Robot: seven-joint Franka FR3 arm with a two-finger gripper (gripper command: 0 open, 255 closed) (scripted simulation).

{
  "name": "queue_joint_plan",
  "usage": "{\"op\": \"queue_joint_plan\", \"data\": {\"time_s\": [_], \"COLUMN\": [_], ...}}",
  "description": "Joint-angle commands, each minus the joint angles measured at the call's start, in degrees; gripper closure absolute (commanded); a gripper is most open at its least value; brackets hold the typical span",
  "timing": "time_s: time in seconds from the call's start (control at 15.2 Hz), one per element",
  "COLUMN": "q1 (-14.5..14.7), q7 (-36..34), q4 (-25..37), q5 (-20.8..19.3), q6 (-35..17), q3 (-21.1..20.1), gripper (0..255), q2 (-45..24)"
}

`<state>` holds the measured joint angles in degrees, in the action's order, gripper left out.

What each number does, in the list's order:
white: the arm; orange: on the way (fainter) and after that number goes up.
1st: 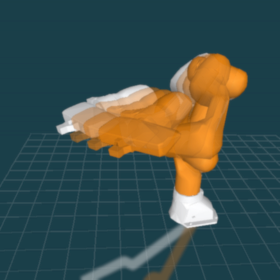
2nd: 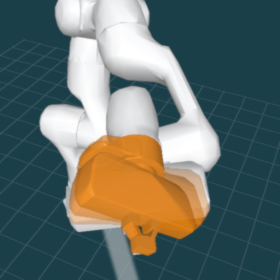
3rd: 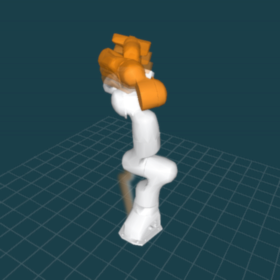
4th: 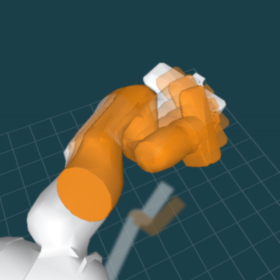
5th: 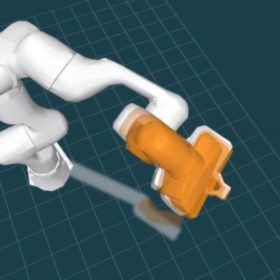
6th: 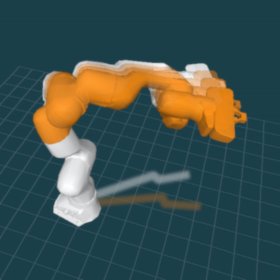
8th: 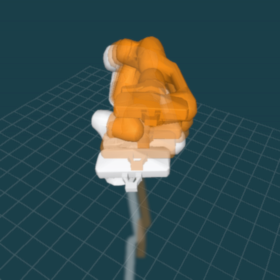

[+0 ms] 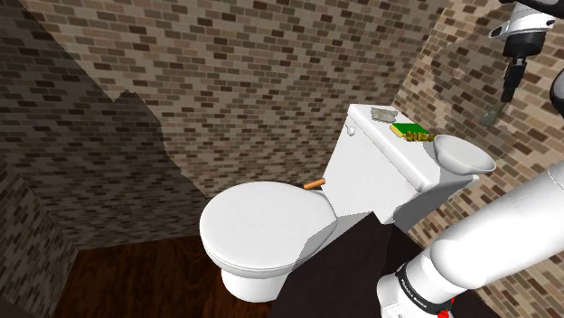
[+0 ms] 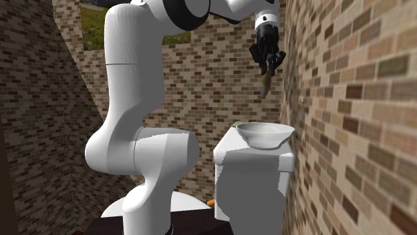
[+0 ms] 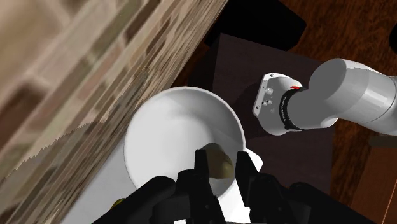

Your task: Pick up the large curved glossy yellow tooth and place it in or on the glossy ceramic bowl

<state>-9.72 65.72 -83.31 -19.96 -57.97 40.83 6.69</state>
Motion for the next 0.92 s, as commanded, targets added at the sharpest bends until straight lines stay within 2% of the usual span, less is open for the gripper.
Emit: {"op": "queue_joint_plan", "data": {"time_s": [0.0,0.86], "q1": [0.1,0.0], "q7": [-1.0,-6.0], "q4": [-2.8,-16.9], "q5": [-0.4,-1.4], "q6": [-1.5,-10.9], "q3": [-0.3,-1.1], "gripper": [255,255], "q2": [1.4,6.3]}}
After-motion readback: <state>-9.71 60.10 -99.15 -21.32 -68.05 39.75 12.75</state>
